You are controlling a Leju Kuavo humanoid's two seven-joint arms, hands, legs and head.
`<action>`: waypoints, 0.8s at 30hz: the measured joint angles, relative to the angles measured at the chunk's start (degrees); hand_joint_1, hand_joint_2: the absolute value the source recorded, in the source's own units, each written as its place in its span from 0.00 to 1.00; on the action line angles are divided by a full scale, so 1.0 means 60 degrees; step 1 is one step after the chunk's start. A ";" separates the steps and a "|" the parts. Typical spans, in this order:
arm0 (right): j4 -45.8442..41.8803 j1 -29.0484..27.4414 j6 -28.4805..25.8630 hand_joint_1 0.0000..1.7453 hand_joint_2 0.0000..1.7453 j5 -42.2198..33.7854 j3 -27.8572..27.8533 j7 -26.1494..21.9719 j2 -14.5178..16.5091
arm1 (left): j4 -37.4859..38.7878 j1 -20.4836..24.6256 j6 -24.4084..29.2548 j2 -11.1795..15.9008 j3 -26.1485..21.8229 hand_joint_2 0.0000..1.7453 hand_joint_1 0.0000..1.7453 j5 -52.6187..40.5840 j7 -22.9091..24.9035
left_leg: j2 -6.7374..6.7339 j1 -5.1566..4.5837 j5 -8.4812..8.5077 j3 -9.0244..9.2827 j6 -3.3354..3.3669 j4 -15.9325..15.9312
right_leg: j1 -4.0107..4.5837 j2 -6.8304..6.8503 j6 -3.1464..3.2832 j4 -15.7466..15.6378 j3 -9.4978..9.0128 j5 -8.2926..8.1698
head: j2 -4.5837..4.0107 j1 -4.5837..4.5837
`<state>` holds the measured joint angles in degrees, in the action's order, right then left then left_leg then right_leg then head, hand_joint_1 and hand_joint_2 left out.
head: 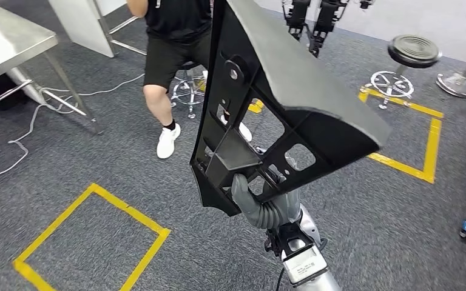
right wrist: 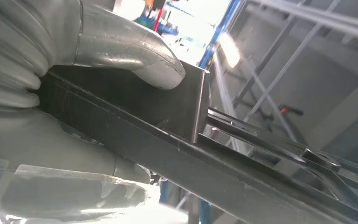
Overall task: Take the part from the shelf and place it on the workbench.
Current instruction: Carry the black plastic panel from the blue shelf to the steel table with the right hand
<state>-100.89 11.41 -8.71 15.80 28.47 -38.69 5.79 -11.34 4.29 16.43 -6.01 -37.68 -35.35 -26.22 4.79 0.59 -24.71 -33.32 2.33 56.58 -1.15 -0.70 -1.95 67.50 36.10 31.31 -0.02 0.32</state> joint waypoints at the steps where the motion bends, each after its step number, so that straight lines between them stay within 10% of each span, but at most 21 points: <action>1: 0.0047 0.0056 0.0040 1.00 1.00 -0.0007 0.0002 0.0005 0.0002 | 0.0000 -0.0003 -0.0021 0.0000 -0.0001 1.00 0.00 -0.0002 -0.0013 | 0.0136 0.0011 -0.0029 -0.0014 -0.0061 0.0054 | -0.0051 -0.0187 -0.0085 -0.0665 -0.0307 -0.0277 | 0.0000 -0.0009; 3: 0.0168 0.0140 0.0099 1.00 1.00 -0.0033 0.0017 -0.0005 0.0023 | 0.0000 -0.0005 -0.0028 0.0007 -0.0003 1.00 0.00 -0.0006 -0.0008 | 0.0337 0.0016 -0.0076 -0.0100 -0.0194 0.0162 | -0.0093 -0.0460 -0.0061 -0.1415 -0.0659 -0.0559 | 0.0000 -0.0027; 6: 0.0368 0.0236 0.0125 1.00 1.00 -0.0102 0.0052 -0.0033 0.0096 | 0.0001 -0.0054 -0.0003 0.0014 -0.0004 1.00 0.00 -0.0020 0.0032 | 0.0474 0.0054 -0.0053 -0.0224 -0.0341 0.0199 | -0.0056 -0.0299 0.0143 -0.1446 -0.0671 -0.0599 | 0.0000 -0.0020; 10: 0.0539 0.0330 0.0147 1.00 1.00 -0.0161 0.0067 -0.0068 0.0166 | -0.0002 -0.0031 0.0004 0.0023 -0.0004 1.00 0.00 -0.0040 0.0053 | -0.0546 0.0037 -0.0833 -0.0991 -0.0462 0.1706 | -0.0008 0.0155 0.0383 -0.1475 -0.0710 -0.0573 | 0.0000 0.0085; 13: 0.0678 0.0334 0.0147 1.00 1.00 -0.0174 0.0064 -0.0073 0.0168 | -0.0001 -0.0046 -0.0015 0.0032 -0.0004 1.00 0.00 -0.0094 0.0056 | -0.0768 0.0044 -0.1170 -0.1693 -0.0463 0.2957 | 0.0094 0.0540 0.0479 -0.1474 -0.0720 -0.0518 | 0.0000 0.0099; 17: 0.0771 0.0359 0.0147 1.00 1.00 -0.0182 0.0067 -0.0073 0.0173 | -0.0005 -0.0044 -0.0019 0.0042 -0.0003 1.00 0.00 -0.0157 0.0056 | -0.1251 -0.0083 -0.0139 -0.0617 -0.0226 0.0832 | 0.0198 0.0940 0.0500 -0.1481 -0.0813 -0.0428 | 0.0000 0.0085; 21: 0.0821 0.0381 0.0147 1.00 1.00 -0.0188 0.0071 -0.0076 0.0195 | -0.0007 -0.0026 -0.0021 0.0061 0.0000 1.00 0.00 -0.0216 0.0050 | -0.1241 -0.0192 -0.0048 -0.0352 -0.0038 0.0289 | 0.0233 0.1219 0.0351 -0.1533 -0.0887 -0.0349 | 0.0000 0.0107; 24: 0.0844 0.0400 0.0147 1.00 1.00 -0.0192 0.0075 -0.0084 0.0207 | -0.0008 -0.0018 -0.0019 0.0060 0.0000 1.00 0.00 -0.0214 0.0050 | -0.0928 -0.0093 0.0081 -0.0132 0.0074 0.0015 | 0.0219 0.0618 0.0292 -0.0881 -0.0650 -0.0010 | 0.0000 0.0068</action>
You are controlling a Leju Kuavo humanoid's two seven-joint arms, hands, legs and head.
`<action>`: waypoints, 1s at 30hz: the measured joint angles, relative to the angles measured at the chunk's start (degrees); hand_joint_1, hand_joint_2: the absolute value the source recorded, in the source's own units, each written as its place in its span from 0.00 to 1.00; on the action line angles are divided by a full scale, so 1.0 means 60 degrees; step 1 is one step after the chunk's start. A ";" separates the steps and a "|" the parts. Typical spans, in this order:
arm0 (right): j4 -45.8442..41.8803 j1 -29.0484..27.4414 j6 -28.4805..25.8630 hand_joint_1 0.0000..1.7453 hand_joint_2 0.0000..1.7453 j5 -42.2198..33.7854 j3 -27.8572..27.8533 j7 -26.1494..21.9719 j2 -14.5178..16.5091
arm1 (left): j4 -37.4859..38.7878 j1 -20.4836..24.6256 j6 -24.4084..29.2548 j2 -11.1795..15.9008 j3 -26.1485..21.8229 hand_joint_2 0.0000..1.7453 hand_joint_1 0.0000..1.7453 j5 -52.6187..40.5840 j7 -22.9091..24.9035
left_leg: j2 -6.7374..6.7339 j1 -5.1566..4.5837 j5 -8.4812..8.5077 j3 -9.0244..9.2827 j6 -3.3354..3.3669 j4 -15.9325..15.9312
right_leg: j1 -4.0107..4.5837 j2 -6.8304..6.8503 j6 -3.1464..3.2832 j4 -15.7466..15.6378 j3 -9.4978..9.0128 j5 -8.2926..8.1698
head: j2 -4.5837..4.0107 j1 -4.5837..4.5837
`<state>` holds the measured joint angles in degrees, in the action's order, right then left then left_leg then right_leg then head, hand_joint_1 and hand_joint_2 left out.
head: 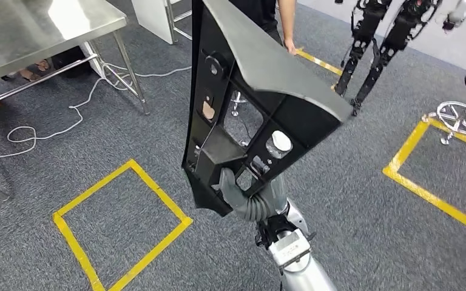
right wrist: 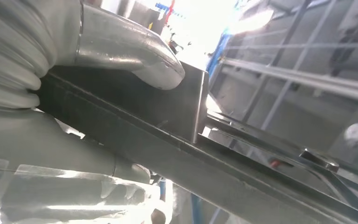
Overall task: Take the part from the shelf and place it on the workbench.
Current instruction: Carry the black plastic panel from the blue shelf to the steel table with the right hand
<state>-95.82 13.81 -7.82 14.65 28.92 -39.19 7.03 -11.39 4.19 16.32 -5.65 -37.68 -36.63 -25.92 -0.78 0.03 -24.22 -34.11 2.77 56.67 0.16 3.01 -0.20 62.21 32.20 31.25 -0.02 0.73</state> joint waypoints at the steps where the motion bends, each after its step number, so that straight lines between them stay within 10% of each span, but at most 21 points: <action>1: 0.0015 -0.0005 -0.0001 1.00 1.00 -0.0002 0.0001 -0.0002 -0.0021 | 0.0000 0.0020 -0.0001 -0.0004 0.0000 1.00 0.00 0.0000 -0.0001 | 0.0116 0.0006 0.0014 0.0020 0.0015 -0.0024 | -0.0040 -0.0262 0.0015 0.0600 0.0285 0.0232 | 0.0000 -0.0023; 4: 0.0073 -0.0045 -0.0004 1.00 1.00 -0.0007 -0.0001 0.0000 -0.0096 | 0.0001 0.0043 -0.0003 -0.0007 0.0000 1.00 0.00 0.0000 0.0001 | 0.0527 0.0024 0.0015 0.0016 0.0019 -0.0017 | -0.0135 -0.0460 -0.0093 0.2010 0.1118 0.0601 | 0.0000 -0.0060; 8: 0.0095 -0.0043 -0.0004 1.00 1.00 -0.0006 0.0003 0.0000 -0.0119 | 0.0001 0.0021 -0.0009 -0.0023 0.0000 1.00 0.00 0.0000 0.0006 | 0.1079 0.0072 -0.0067 0.0005 -0.0122 0.0113 | -0.0289 -0.0791 -0.0461 -0.0056 0.0323 -0.0440 | 0.0000 -0.0080; 12: 0.0109 -0.0032 -0.0004 1.00 1.00 -0.0008 0.0005 -0.0002 -0.0110 | 0.0001 -0.0033 -0.0006 -0.0018 0.0000 1.00 0.00 0.0000 0.0008 | 0.1348 0.0103 -0.0080 -0.0125 -0.0376 0.0165 | -0.0254 -0.0821 -0.0179 -0.0603 0.0065 -0.0668 | 0.0000 -0.0093; 15: 0.0110 -0.0006 -0.0035 1.00 1.00 -0.0009 0.0006 -0.0001 -0.0068 | 0.0004 -0.0043 -0.0001 -0.0008 0.0001 1.00 0.00 -0.0005 0.0011 | 0.0766 0.0109 -0.0431 -0.0431 -0.0495 0.0765 | -0.0305 -0.0568 0.0021 -0.0647 0.0028 -0.0689 | 0.0000 -0.0029; 19: 0.0124 -0.0023 -0.0065 1.00 1.00 -0.0035 0.0003 0.0000 -0.0067 | 0.0005 -0.0013 -0.0004 0.0023 0.0000 1.00 0.00 -0.0008 0.0023 | 0.0183 0.0139 -0.1281 -0.1561 -0.0615 0.2887 | -0.0224 -0.0119 0.0156 -0.0649 -0.0008 -0.0615 | 0.0000 0.0032; 25: 0.0148 -0.0040 -0.0078 1.00 1.00 -0.0054 0.0004 -0.0019 -0.0071 | 0.0001 -0.0011 -0.0002 0.0083 0.0000 1.00 0.00 -0.0035 0.0045 | -0.0454 0.0041 -0.0050 -0.0265 -0.0426 0.0343 | -0.0113 0.0423 0.0021 -0.0655 -0.0191 -0.0432 | 0.0000 0.0025; 28: 0.0169 -0.0056 -0.0080 1.00 1.00 -0.0074 0.0015 -0.0054 -0.0065 | 0.0001 -0.0038 0.0022 0.0098 -0.0005 1.00 0.00 -0.0017 0.0044 | -0.0198 0.0009 -0.0064 -0.0210 -0.0271 0.0209 | -0.0084 0.0566 -0.0123 -0.0691 -0.0278 -0.0358 | 0.0000 0.0022; 30: 0.0180 -0.0061 -0.0080 1.00 1.00 -0.0083 0.0024 -0.0079 -0.0063 | 0.0001 -0.0037 0.0037 0.0100 -0.0007 1.00 0.00 -0.0010 0.0036 | 0.0011 0.0068 0.0017 -0.0083 -0.0138 0.0055 | -0.0082 0.0176 -0.0134 -0.0265 -0.0136 -0.0118 | 0.0000 -0.0005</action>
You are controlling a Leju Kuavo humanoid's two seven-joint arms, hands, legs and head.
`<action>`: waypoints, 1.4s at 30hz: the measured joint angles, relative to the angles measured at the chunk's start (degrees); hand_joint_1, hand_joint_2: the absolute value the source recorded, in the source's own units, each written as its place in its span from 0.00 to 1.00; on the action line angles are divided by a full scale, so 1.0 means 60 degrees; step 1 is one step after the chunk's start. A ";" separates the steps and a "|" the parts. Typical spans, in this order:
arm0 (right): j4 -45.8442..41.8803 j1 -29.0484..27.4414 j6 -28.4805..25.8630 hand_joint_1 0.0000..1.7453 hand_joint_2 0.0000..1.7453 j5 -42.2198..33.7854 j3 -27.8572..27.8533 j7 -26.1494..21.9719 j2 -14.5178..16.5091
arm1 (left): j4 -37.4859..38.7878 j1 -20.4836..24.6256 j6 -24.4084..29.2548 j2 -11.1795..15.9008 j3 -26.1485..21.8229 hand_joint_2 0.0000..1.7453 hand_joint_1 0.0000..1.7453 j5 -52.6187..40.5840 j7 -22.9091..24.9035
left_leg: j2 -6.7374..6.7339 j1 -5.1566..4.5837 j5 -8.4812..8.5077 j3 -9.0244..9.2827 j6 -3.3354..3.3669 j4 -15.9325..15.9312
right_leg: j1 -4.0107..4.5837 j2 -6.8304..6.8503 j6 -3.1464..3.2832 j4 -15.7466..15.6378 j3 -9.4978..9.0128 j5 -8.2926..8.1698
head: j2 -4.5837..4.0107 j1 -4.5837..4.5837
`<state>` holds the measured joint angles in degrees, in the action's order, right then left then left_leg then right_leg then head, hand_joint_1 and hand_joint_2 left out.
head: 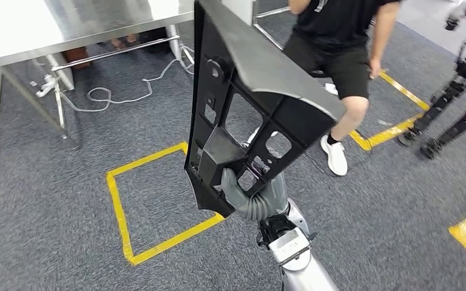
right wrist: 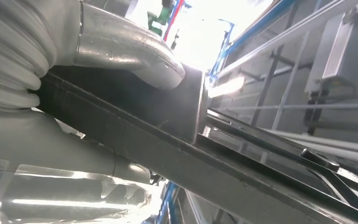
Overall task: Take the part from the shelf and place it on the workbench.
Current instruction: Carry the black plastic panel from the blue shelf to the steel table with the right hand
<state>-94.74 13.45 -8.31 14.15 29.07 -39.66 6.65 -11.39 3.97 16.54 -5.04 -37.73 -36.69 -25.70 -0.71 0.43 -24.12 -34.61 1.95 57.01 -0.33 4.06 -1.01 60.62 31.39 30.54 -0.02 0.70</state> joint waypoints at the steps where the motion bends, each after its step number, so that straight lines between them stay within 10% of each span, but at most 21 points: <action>1: 0.0008 -0.0012 0.0000 1.00 1.00 -0.0004 0.0002 -0.0013 -0.0011 | 0.0000 0.0012 0.0007 -0.0002 0.0000 1.00 0.00 0.0001 -0.0003 | 0.0106 0.0033 0.0030 0.0046 0.0047 -0.0048 | -0.0016 -0.0287 0.0038 0.0510 0.0251 0.0225 | 0.0000 -0.0034; 5: 0.0091 -0.0094 0.0000 1.00 1.00 -0.0009 0.0004 -0.0032 -0.0063 | -0.0001 0.0030 0.0036 -0.0006 -0.0002 1.00 0.00 0.0014 0.0002 | 0.0661 0.0032 0.0020 0.0058 0.0080 -0.0053 | -0.0071 -0.0640 -0.0013 0.2285 0.1317 0.0731 | 0.0000 -0.0095; 8: 0.0129 -0.0092 0.0000 1.00 1.00 -0.0009 0.0005 -0.0034 -0.0056 | 0.0000 0.0016 0.0046 -0.0033 -0.0004 1.00 0.00 0.0017 0.0029 | 0.1095 0.0037 -0.0025 0.0083 0.0005 0.0007 | -0.0163 -0.0921 -0.0287 0.0604 0.0680 -0.0150 | 0.0000 -0.0101; 12: 0.0166 -0.0083 -0.0005 1.00 1.00 -0.0009 0.0027 -0.0034 -0.0008 | 0.0000 -0.0018 0.0078 -0.0043 -0.0030 1.00 0.00 0.0017 0.0113 | 0.1470 0.0041 -0.0098 -0.0025 -0.0231 0.0092 | -0.0176 -0.1095 -0.0080 -0.0382 0.0212 -0.0568 | 0.0000 -0.0084; 15: 0.0171 -0.0101 -0.0141 1.00 1.00 0.0093 0.0106 -0.0037 0.0058 | 0.0003 -0.0059 0.0161 -0.0043 -0.0127 1.00 0.00 0.0033 0.0235 | 0.1026 0.0066 -0.0305 -0.0192 -0.0355 0.0427 | -0.0222 -0.0843 0.0111 -0.0423 0.0158 -0.0592 | 0.0000 -0.0027; 17: 0.0169 -0.0143 -0.0293 1.00 1.00 0.0188 0.0145 -0.0042 0.0092 | 0.0004 -0.0028 0.0231 -0.0045 -0.0199 1.00 0.00 0.0077 0.0322 | 0.0380 0.0060 -0.0855 -0.0709 -0.0435 0.1485 | -0.0201 -0.0623 0.0218 -0.0433 0.0111 -0.0551 | 0.0000 0.0036; 20: 0.0163 -0.0217 -0.0430 1.00 1.00 0.0224 0.0141 -0.0033 0.0079 | 0.0004 -0.0017 0.0312 -0.0041 -0.0270 1.00 0.00 0.0150 0.0413 | 0.0141 0.0111 -0.1252 -0.1471 -0.0504 0.2805 | -0.0150 -0.0254 0.0288 -0.0431 0.0075 -0.0485 | 0.0000 0.0047; 26: -0.0309 -0.0279 -0.0528 1.00 1.00 -0.0076 -0.0351 0.0136 0.0045 | -0.0002 0.0003 0.0488 -0.0041 -0.0515 1.00 0.00 0.0263 0.0558 | -0.0617 -0.0001 -0.0066 -0.0174 -0.0291 0.0269 | -0.0021 0.0293 0.0090 -0.0436 -0.0125 -0.0279 | 0.0000 0.0029; 30: -0.0752 -0.0536 -0.0545 1.00 1.00 0.0045 -0.0790 0.0162 0.0013 | -0.0006 -0.0015 0.0296 -0.0040 -0.0519 1.00 0.00 0.0071 0.0317 | -0.0166 -0.0006 -0.0020 -0.0035 -0.0073 0.0079 | 0.0016 0.0256 -0.0081 -0.0263 -0.0165 -0.0062 | 0.0000 -0.0015; 33: -0.1021 -0.0848 -0.0630 1.00 1.00 0.0193 -0.1082 0.0160 -0.0037 | -0.0012 0.0038 0.0180 -0.0042 -0.0517 1.00 0.00 -0.0050 0.0191 | 0.0143 0.0042 0.0017 0.0062 0.0059 -0.0024 | -0.0042 -0.0504 0.0012 0.1391 0.0648 0.0624 | 0.0000 -0.0088; 35: -0.1122 -0.1066 -0.0683 1.00 1.00 0.0220 -0.1273 0.0196 -0.0067 | -0.0014 0.0046 0.0122 -0.0042 -0.0517 1.00 0.00 -0.0110 0.0160 | 0.0353 0.0037 -0.0005 0.0070 0.0079 -0.0021 | -0.0054 -0.0626 -0.0026 0.2296 0.1260 0.0836 | 0.0000 -0.0117; 39: -0.1303 -0.1247 -0.0730 1.00 1.00 0.0305 -0.1537 0.0317 -0.0081 | -0.0012 0.0030 -0.0048 -0.0054 -0.0515 1.00 0.00 -0.0232 0.0125 | 0.0601 0.0009 -0.0085 0.0133 -0.0006 0.0025 | -0.0070 -0.0672 -0.0300 0.0412 0.0627 -0.0200 | 0.0000 -0.0127; 42: -0.1410 -0.1331 -0.0826 1.00 1.00 0.0457 -0.1679 0.0425 -0.0064 | -0.0019 0.0022 -0.0142 -0.0040 -0.0514 1.00 0.00 -0.0296 0.0055 | 0.0657 -0.0047 -0.0227 0.0125 -0.0010 0.0121 | -0.0103 -0.0713 -0.0139 -0.0490 0.0230 -0.0623 | 0.0000 -0.0100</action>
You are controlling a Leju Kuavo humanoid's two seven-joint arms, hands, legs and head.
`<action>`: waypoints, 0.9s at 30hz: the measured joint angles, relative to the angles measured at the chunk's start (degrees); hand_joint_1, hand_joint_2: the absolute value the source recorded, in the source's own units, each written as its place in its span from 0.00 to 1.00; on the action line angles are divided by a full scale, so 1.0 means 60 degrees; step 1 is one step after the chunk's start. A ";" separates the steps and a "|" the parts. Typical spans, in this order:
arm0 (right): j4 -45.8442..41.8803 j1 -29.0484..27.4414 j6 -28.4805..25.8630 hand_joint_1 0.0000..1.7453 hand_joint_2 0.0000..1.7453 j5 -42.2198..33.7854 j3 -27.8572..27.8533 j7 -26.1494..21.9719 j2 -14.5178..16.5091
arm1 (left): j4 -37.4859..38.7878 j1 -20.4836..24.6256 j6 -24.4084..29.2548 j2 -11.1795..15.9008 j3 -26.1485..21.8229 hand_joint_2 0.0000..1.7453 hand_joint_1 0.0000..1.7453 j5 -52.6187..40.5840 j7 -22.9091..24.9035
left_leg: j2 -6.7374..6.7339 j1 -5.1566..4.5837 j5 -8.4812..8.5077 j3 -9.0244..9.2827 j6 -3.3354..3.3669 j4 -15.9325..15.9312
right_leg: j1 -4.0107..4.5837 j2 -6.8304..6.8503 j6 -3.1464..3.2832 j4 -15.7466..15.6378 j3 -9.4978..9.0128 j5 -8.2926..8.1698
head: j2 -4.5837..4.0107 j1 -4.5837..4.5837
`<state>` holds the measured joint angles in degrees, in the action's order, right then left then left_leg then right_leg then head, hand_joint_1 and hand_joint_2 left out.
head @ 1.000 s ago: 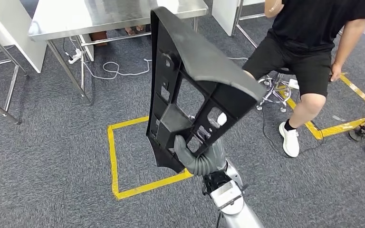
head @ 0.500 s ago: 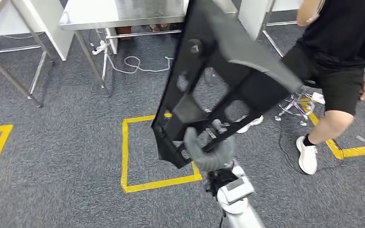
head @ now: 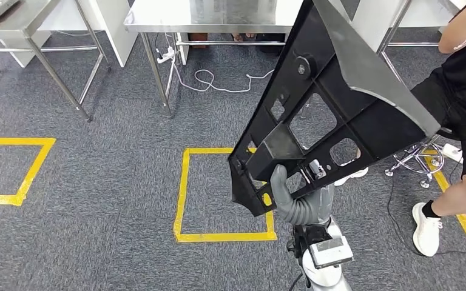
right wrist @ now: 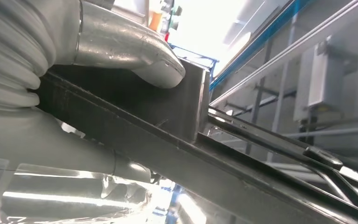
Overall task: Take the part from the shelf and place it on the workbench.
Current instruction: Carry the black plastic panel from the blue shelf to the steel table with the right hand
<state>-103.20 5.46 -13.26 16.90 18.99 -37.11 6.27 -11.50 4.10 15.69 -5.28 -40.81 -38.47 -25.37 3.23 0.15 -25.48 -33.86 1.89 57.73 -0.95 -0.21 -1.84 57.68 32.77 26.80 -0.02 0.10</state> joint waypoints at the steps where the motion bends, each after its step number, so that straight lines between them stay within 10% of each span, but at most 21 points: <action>1: -0.0017 -0.0025 -0.0028 1.00 1.00 0.0040 -0.0041 0.0036 0.0015 | -0.0002 -0.0009 -0.0018 0.0009 0.0000 1.00 0.00 -0.0004 -0.0027 | -0.0009 0.0013 -0.0023 0.0004 0.0050 0.0000 | -0.0002 -0.0007 0.0054 -0.0001 -0.0011 -0.0019 | 0.0000 0.0016; 27: -0.0151 -0.0070 -0.0168 1.00 1.00 0.0184 -0.0625 0.0314 0.0229 | -0.0038 0.0018 -0.0312 0.0045 0.0004 1.00 0.00 -0.0169 -0.0047 | -0.0074 0.0003 -0.0027 0.0075 -0.0170 -0.0077 | 0.0053 -0.0072 0.0188 0.0009 -0.0008 0.0012 | 0.0000 0.0017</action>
<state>-104.10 5.04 -14.27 18.00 15.24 -35.23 7.65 -11.73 4.21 13.81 -5.02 -40.79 -39.48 -25.65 2.79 0.17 -25.65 -33.41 0.87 57.27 -0.63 -0.65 -0.71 57.74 32.72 26.88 -0.02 0.20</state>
